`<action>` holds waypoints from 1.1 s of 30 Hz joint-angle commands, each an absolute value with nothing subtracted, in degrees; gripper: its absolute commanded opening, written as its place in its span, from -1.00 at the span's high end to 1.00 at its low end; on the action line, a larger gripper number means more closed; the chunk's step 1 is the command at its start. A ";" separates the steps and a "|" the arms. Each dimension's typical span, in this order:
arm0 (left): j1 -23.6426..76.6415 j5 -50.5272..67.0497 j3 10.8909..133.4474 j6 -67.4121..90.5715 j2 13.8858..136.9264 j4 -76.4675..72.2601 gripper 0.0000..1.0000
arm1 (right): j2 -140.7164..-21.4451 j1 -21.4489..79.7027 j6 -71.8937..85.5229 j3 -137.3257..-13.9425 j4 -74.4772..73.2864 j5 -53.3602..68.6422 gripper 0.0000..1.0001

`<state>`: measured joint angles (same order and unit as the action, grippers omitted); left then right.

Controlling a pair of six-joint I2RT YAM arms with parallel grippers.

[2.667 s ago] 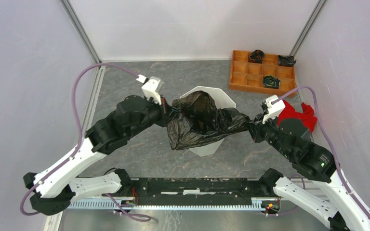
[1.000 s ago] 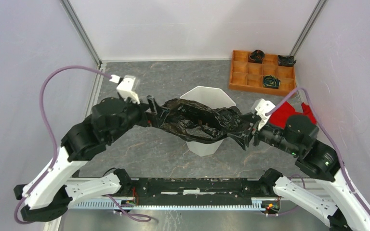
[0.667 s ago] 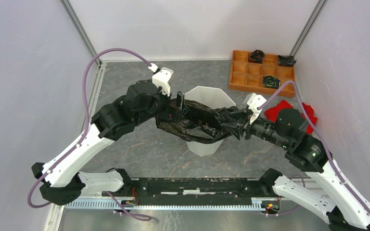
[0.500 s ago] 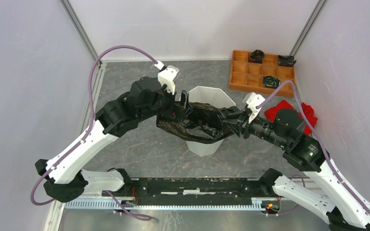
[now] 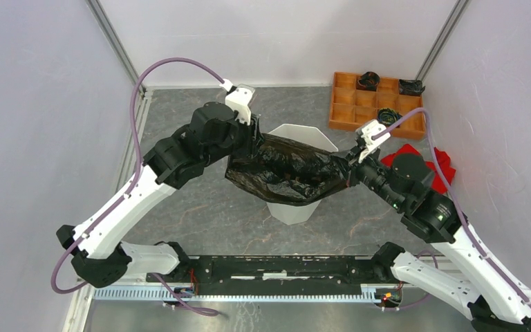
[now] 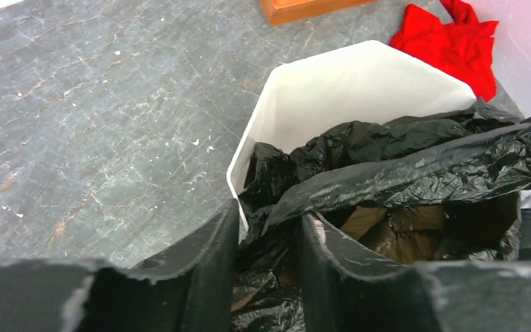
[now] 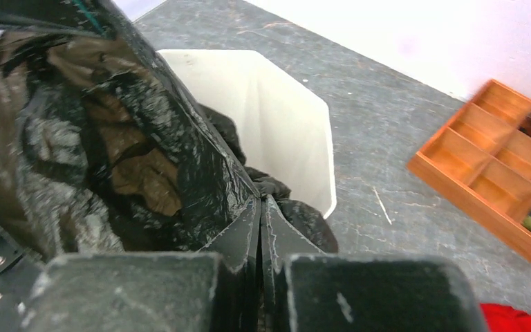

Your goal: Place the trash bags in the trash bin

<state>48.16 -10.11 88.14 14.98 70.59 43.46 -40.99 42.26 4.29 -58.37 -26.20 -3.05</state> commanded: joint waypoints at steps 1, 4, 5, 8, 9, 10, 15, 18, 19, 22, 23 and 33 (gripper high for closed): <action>46.85 -13.90 89.74 17.10 71.26 39.17 0.21 | -43.29 42.25 5.19 -59.92 -21.64 -12.82 0.99; 45.82 -16.86 88.76 20.20 72.14 36.68 0.48 | -45.99 42.19 2.52 -59.83 -18.13 -16.72 0.99; 45.46 -17.74 88.36 21.15 72.54 36.10 0.55 | -47.39 42.16 1.56 -60.10 -17.21 -18.02 0.99; 43.87 -18.62 86.92 23.45 73.48 33.98 0.60 | -51.85 41.64 -1.83 -62.12 -15.23 -19.81 0.99; 43.35 -18.50 86.62 23.99 73.74 33.34 0.60 | -53.03 41.29 -2.50 -62.35 -14.28 -20.05 0.99; 42.87 -18.36 86.18 24.33 73.94 32.53 0.62 | -54.28 40.58 -3.03 -62.48 -13.36 -19.81 0.99; 39.11 -13.68 82.47 26.71 73.56 26.85 0.78 | -60.39 37.99 -3.51 -63.42 -9.86 -20.71 0.99; 36.88 -10.64 80.58 28.49 73.34 23.61 0.87 | -62.45 37.70 -3.93 -64.94 -9.05 -19.76 0.99; 36.51 -9.78 80.15 28.76 73.46 22.75 0.90 | -62.99 37.42 -4.16 -65.69 -9.20 -19.70 0.99; 35.33 -8.63 79.44 29.09 73.95 20.96 0.96 | -64.77 36.40 -4.65 -67.15 -8.81 -19.42 0.99; 35.07 -8.47 79.31 29.07 74.04 20.82 0.96 | -65.37 36.03 -4.66 -67.38 -8.68 -19.11 0.99; 32.79 -6.79 72.66 30.81 72.61 19.70 0.96 | -70.48 30.90 -2.66 -68.46 -5.54 -9.42 0.99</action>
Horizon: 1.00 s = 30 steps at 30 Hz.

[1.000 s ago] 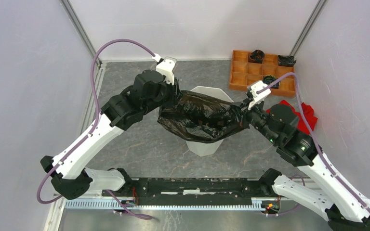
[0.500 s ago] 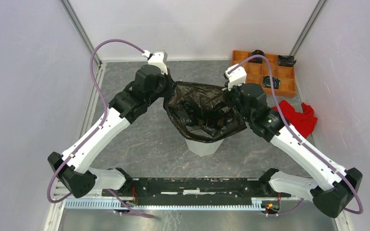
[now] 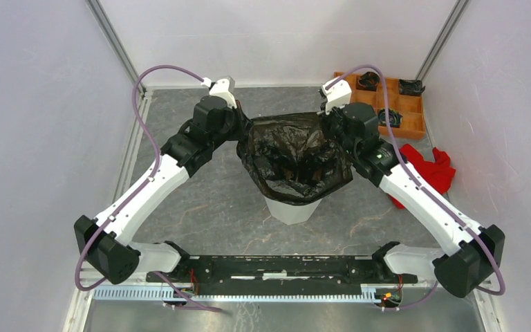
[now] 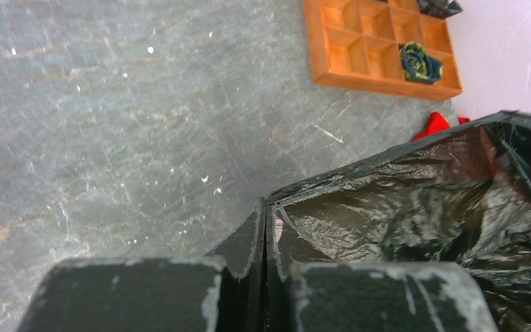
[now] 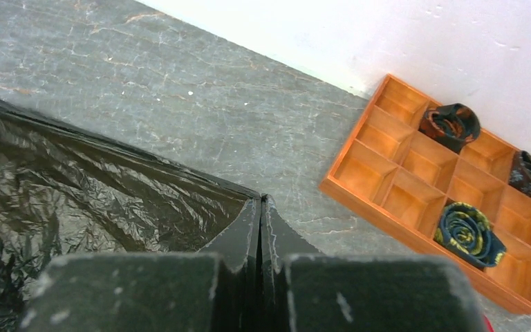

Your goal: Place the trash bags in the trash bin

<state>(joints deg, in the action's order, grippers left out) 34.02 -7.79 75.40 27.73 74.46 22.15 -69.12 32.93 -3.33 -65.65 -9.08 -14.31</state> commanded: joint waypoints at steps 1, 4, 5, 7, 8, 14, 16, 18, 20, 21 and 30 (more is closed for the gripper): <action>32.45 -6.61 71.70 31.17 72.12 19.81 0.96 | -70.97 30.38 -2.28 -68.53 -5.29 -7.66 0.99; 31.79 -5.49 69.30 32.32 70.16 19.44 0.96 | -72.66 28.88 -1.39 -68.85 -5.55 -4.00 0.99; 31.74 -5.22 68.45 32.67 69.57 19.01 0.96 | -73.49 28.32 -1.06 -69.52 -6.22 -2.82 0.99; 31.58 -4.40 66.78 33.27 68.63 18.57 0.96 | -75.36 26.47 2.14 -72.40 -10.21 -0.17 0.99; 31.48 -3.79 66.19 33.36 68.30 18.53 0.96 | -76.94 25.59 4.41 -75.74 -14.82 1.91 0.99; 31.39 -1.65 62.16 34.03 64.91 17.80 0.96 | -78.86 22.14 7.86 -80.85 -24.31 8.18 0.83; 31.39 -0.98 60.82 34.39 63.93 17.62 0.96 | -79.78 20.25 8.20 -81.07 -25.75 10.52 0.71; 31.38 -0.41 60.12 34.53 63.03 18.08 0.96 | -80.09 19.04 7.68 -81.87 -27.25 12.28 0.54; 31.38 -0.46 59.72 34.56 62.10 18.61 0.94 | -78.67 18.88 6.41 -82.67 -28.54 9.03 0.36; 31.38 -0.58 59.68 34.47 61.72 18.93 0.93 | -77.58 18.86 6.08 -82.98 -29.09 6.06 0.23; 31.40 -3.69 61.90 33.84 60.58 24.50 0.77 | -60.25 11.96 9.61 -75.08 -25.51 8.78 -0.12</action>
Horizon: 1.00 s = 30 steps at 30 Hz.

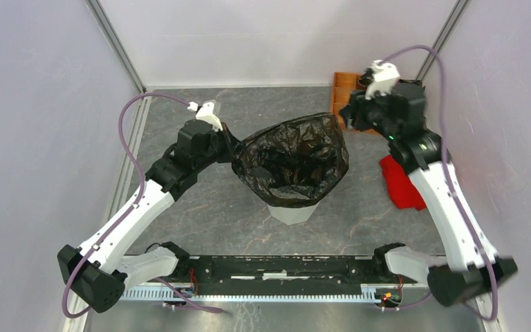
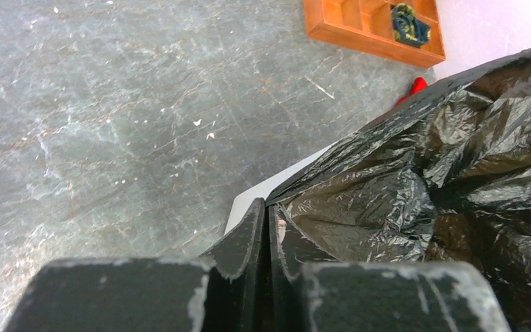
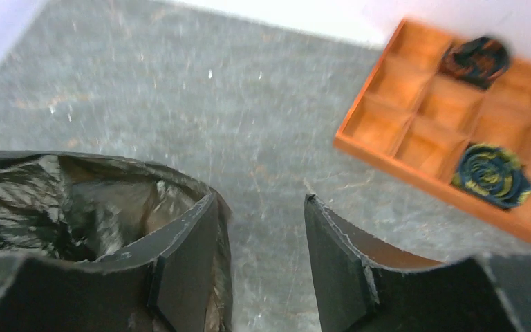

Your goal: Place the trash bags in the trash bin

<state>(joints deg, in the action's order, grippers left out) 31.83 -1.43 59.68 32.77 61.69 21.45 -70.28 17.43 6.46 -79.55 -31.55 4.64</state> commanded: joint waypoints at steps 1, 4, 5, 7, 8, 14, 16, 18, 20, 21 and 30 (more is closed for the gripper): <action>31.38 -4.52 62.41 33.84 60.45 25.39 0.76 | -57.76 9.89 10.44 -72.35 -23.45 12.28 -0.14; 31.29 -5.06 63.85 34.07 59.88 27.43 0.74 | -52.99 3.63 12.98 -64.84 -18.48 22.26 -0.24; 31.32 -4.90 64.29 34.24 59.71 27.87 0.73 | -51.83 2.16 13.57 -62.75 -17.01 24.63 -0.28; 31.32 -4.83 64.71 34.68 59.37 28.43 0.63 | -50.50 -1.68 14.46 -59.06 -14.66 28.73 -0.33; 31.29 -4.60 64.77 34.98 59.20 28.61 0.59 | -50.52 -3.04 14.79 -57.61 -13.97 30.91 -0.36; 31.31 -1.77 65.43 37.15 56.83 30.29 0.10 | -50.09 -3.78 21.54 -49.52 -5.88 41.89 -0.49; 31.29 -1.50 65.77 37.56 55.44 31.30 -0.05 | -49.35 -3.78 21.61 -47.44 -5.15 41.52 -0.53; 31.29 -1.58 65.79 37.87 54.23 32.36 -0.19 | -49.08 -3.78 19.88 -46.90 -7.31 39.57 -0.54; 31.31 -1.62 65.24 38.47 53.28 32.94 -0.25 | -48.67 -3.80 18.65 -46.49 -8.75 37.66 -0.54; 31.29 -1.43 64.88 38.76 53.04 32.89 -0.26 | -48.30 -3.78 18.50 -45.81 -8.52 37.06 -0.54; 31.31 1.46 62.93 39.72 54.34 30.56 0.07 | -48.74 -3.69 20.61 -40.88 -4.48 40.03 -0.39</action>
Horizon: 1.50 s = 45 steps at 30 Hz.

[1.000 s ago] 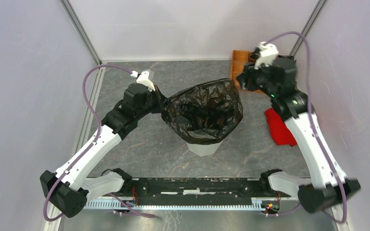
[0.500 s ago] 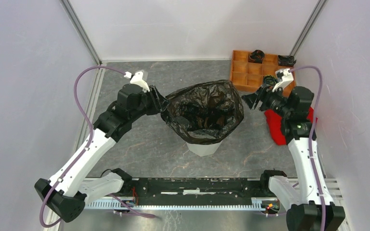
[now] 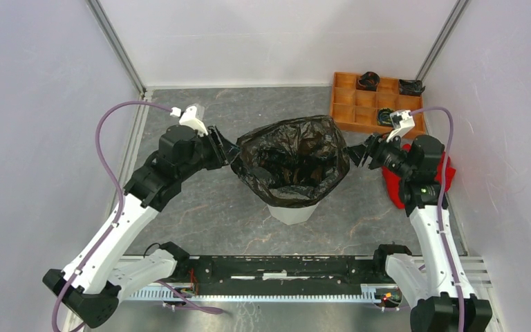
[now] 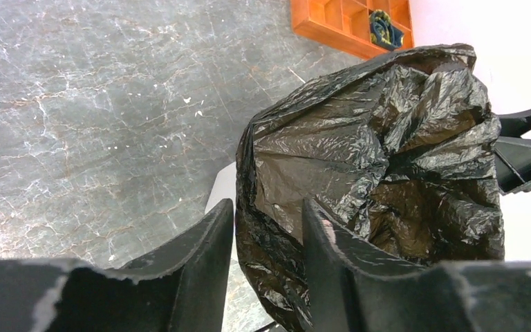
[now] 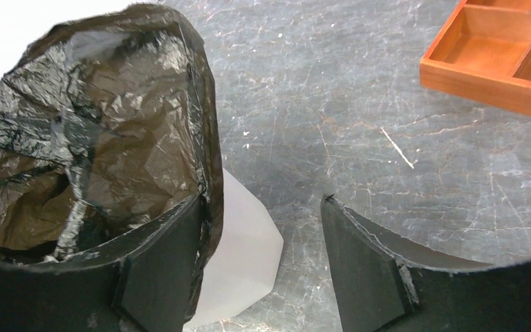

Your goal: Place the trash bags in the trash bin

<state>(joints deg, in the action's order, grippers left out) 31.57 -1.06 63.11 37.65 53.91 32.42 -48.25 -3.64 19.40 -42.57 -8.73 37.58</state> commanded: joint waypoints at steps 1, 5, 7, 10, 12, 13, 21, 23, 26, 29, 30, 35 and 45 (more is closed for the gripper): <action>31.31 1.61 62.02 40.07 54.07 30.12 0.16 | -48.86 -3.57 21.08 -40.12 -3.52 40.85 -0.37; 31.29 3.67 57.51 41.74 52.24 27.81 0.52 | -49.32 -2.41 21.97 -37.41 -1.45 41.92 -0.24; 31.32 5.46 54.89 42.63 51.68 26.29 0.76 | -49.47 -1.77 22.27 -36.56 -0.53 42.30 -0.13; 31.29 8.05 51.66 44.08 50.85 24.35 0.95 | -49.01 -0.79 24.12 -35.11 3.13 43.53 0.00; 31.30 8.59 50.21 44.81 49.46 23.74 0.96 | -48.69 -0.34 25.52 -34.51 4.41 43.55 0.12; 31.31 8.50 49.42 45.15 48.67 23.59 0.96 | -48.43 -0.33 25.76 -34.24 4.84 43.30 0.18; 31.34 9.81 39.87 48.33 44.74 16.42 0.96 | -49.51 3.99 26.68 -32.81 6.02 40.34 0.97; 31.42 10.39 38.08 48.51 45.37 14.17 0.96 | -49.83 4.83 26.32 -32.68 5.54 39.08 0.99; 31.38 10.48 36.37 48.52 46.20 12.32 0.96 | -50.20 6.09 24.31 -33.19 3.30 36.59 0.99; 31.38 9.20 34.31 48.55 46.25 10.99 0.96 | -50.46 7.20 22.51 -33.33 1.57 33.81 0.99; 31.38 8.88 33.63 48.67 46.47 10.35 0.96 | -50.72 7.36 22.06 -33.23 1.37 32.79 0.99; 31.38 9.86 31.88 49.60 50.74 5.23 0.96 | -53.34 9.06 20.46 -33.21 2.46 29.27 0.99; 31.46 9.63 27.01 50.46 57.80 -3.36 0.96 | -55.63 12.14 15.15 -34.32 0.86 21.90 0.99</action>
<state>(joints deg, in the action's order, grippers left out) 31.57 9.45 29.36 48.56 57.04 1.30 -55.61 11.94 18.85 -32.86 1.21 26.13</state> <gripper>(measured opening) 0.028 0.011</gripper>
